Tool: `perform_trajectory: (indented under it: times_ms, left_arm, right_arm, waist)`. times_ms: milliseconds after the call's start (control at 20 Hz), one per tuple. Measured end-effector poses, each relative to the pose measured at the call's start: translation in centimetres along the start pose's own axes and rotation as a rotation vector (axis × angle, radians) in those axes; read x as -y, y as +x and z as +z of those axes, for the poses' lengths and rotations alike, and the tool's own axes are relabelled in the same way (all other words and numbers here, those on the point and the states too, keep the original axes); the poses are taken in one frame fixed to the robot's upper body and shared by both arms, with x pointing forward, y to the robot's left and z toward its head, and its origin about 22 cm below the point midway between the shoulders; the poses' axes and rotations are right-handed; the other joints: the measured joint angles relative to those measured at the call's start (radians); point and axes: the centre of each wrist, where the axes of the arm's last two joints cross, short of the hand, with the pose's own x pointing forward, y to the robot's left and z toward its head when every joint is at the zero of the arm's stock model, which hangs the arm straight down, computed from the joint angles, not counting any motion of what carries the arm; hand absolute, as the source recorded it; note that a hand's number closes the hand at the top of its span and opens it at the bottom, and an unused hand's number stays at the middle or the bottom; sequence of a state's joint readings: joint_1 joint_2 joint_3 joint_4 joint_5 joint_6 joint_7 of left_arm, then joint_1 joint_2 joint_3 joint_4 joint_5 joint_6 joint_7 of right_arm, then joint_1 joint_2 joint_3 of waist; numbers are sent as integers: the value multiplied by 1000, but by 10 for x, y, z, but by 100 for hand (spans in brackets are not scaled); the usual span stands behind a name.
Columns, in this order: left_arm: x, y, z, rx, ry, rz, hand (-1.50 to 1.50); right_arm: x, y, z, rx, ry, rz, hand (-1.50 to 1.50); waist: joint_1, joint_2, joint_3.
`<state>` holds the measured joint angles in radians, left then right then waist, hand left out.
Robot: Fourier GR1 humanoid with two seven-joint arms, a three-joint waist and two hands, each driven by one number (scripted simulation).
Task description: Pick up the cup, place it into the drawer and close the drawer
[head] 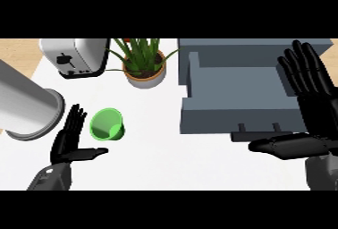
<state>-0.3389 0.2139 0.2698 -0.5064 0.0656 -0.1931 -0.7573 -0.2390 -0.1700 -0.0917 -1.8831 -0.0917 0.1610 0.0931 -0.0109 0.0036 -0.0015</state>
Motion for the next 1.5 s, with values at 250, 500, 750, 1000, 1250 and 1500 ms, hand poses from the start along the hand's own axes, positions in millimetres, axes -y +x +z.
perform_trajectory:
  times_ms: [250, 500, 750, 1000, 1250, 1500]
  left_arm:
    - [5, -16, 6, 23, 6, 12, -150]
    - [12, -18, -1, 29, 11, 16, -150]
    - [17, -18, -4, 33, 2, 11, -150]
    - [21, -19, -5, 36, -10, 13, -150]
    - [34, -19, -11, 37, -35, 48, -150]
    - [39, -16, -16, 55, -87, 103, 150]
  right_arm:
    - [4, 7, -3, 4, 10, -2, -150]
    - [4, 8, -8, -3, 15, -1, -150]
    - [5, 4, -7, 1, 18, -6, -150]
    - [7, 15, -13, -3, 19, -5, -150]
    - [5, 16, -13, -2, 21, -9, -150]
    - [10, 10, -12, -7, 23, 1, -150]
  waist:
    - [-7, 3, -1]
    - [-11, 5, -2]
    - [-14, 6, -2]
    - [-18, 8, -2]
    - [-25, 11, -3]
    - [-24, 12, -3]
